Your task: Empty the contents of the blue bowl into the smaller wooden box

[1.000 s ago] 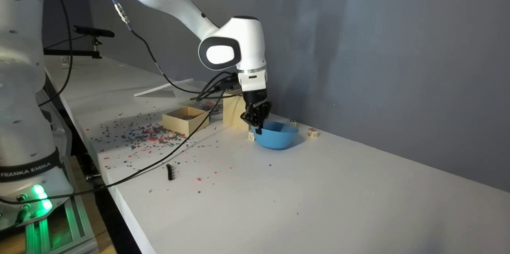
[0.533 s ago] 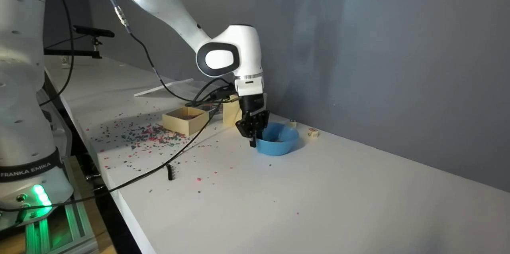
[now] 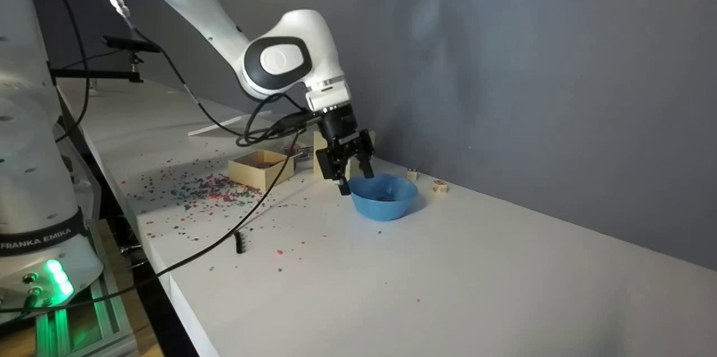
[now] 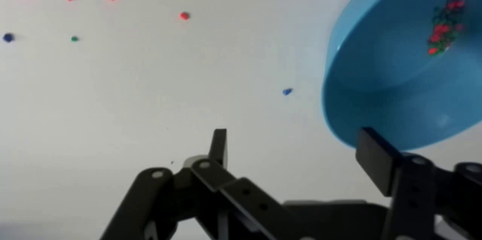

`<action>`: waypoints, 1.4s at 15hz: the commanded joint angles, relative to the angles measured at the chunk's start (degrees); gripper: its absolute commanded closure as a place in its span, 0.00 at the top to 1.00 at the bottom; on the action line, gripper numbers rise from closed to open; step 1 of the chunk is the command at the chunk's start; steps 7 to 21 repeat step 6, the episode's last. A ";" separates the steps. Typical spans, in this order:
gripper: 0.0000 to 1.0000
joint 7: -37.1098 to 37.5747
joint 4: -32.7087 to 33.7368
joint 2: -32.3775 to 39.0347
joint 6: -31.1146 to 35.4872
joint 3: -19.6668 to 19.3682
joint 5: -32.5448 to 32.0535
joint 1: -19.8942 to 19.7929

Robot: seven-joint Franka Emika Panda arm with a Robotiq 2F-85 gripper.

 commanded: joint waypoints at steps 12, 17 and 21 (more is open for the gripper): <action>1.00 -2.54 -8.73 -15.47 -4.02 10.70 -15.94 -10.31; 1.00 -2.54 -8.73 -15.47 -4.02 10.70 -15.94 -10.31; 1.00 -2.54 -8.73 -15.47 -4.02 10.70 -15.94 -10.31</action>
